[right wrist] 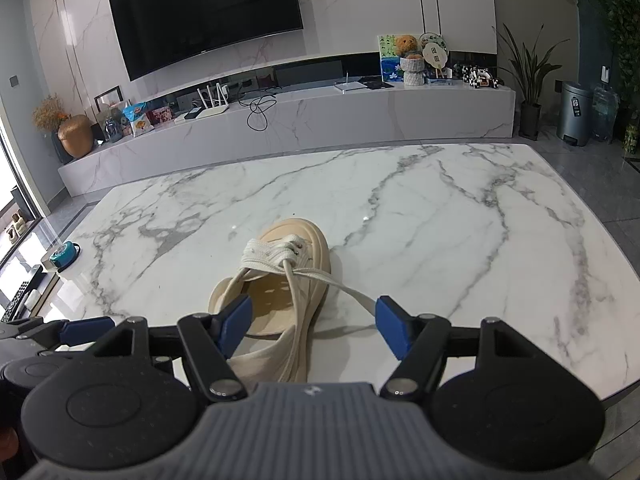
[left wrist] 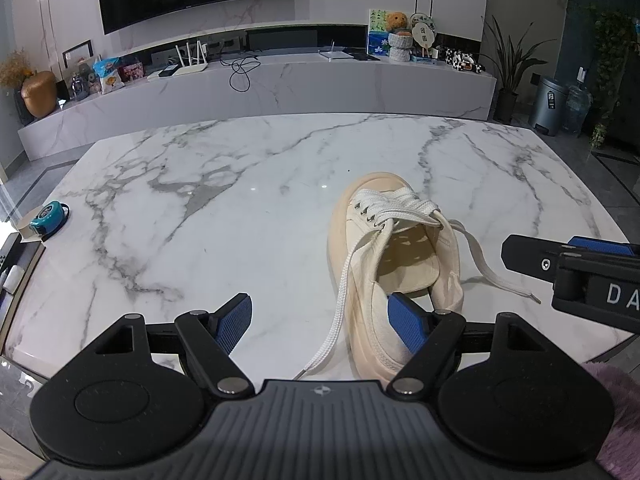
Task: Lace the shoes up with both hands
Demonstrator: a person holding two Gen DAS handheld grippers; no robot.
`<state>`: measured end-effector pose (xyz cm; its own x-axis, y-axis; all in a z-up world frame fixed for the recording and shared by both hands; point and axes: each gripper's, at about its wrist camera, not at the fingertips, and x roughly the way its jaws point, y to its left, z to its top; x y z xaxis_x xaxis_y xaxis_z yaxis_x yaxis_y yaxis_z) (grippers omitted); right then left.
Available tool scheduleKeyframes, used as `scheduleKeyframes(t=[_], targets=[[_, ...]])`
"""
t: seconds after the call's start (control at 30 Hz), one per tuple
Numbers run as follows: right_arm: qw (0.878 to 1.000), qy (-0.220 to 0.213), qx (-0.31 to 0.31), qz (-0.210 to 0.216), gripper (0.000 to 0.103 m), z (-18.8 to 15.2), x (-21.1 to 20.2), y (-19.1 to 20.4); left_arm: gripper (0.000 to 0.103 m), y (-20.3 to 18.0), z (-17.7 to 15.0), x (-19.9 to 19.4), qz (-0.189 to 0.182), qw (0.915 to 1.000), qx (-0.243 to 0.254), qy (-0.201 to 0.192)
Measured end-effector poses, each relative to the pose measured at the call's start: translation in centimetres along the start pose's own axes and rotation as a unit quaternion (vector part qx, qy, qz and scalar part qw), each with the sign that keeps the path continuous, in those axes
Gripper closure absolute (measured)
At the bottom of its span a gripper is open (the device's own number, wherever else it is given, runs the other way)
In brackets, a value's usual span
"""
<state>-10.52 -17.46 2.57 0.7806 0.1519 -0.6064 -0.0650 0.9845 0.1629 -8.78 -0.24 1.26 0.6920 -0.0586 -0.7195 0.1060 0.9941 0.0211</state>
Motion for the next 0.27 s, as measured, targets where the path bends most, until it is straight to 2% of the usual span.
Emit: scheduleKeyframes(t=[0.27], targets=[[1.000, -0.001, 0.002, 0.002, 0.032, -0.03, -0.11, -0.19, 0.028, -0.19, 0.01, -0.11, 0.001, 1.0000, 0.002, -0.002]])
